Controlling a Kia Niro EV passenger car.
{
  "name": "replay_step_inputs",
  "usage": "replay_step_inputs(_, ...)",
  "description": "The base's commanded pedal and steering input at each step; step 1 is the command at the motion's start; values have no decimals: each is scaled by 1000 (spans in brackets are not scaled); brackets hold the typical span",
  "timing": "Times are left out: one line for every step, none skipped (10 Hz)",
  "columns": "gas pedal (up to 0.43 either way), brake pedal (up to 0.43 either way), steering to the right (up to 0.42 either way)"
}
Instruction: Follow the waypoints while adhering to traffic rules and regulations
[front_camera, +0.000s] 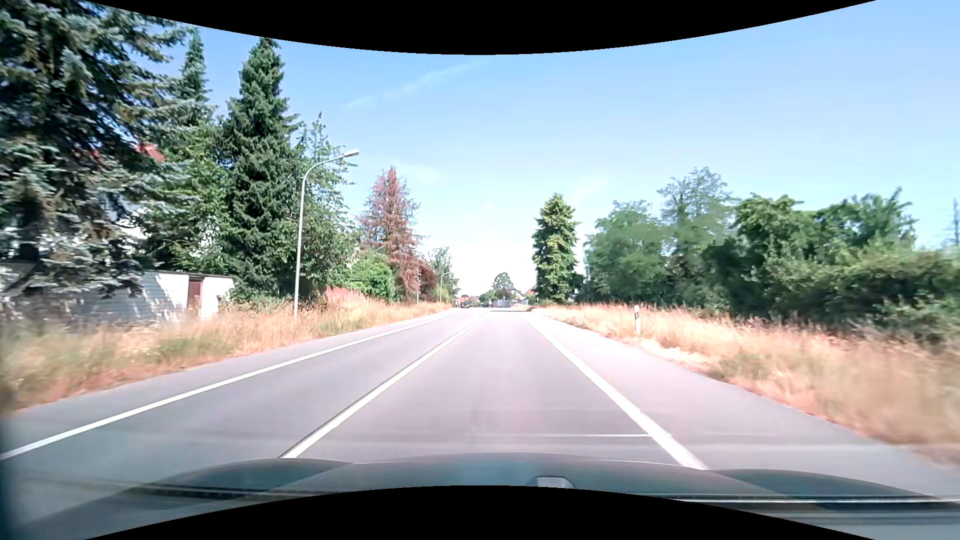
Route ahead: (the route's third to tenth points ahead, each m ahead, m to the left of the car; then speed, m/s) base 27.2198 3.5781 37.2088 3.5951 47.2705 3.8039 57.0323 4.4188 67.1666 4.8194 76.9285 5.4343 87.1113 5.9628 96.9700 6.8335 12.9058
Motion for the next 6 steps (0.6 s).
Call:
replay_step_inputs(20,0,-4)
replay_step_inputs(20,0,-4)
replay_step_inputs(20,0,-4)
replay_step_inputs(20,0,-4)
replay_step_inputs(20,0,-4)
replay_step_inputs(20,0,-4)
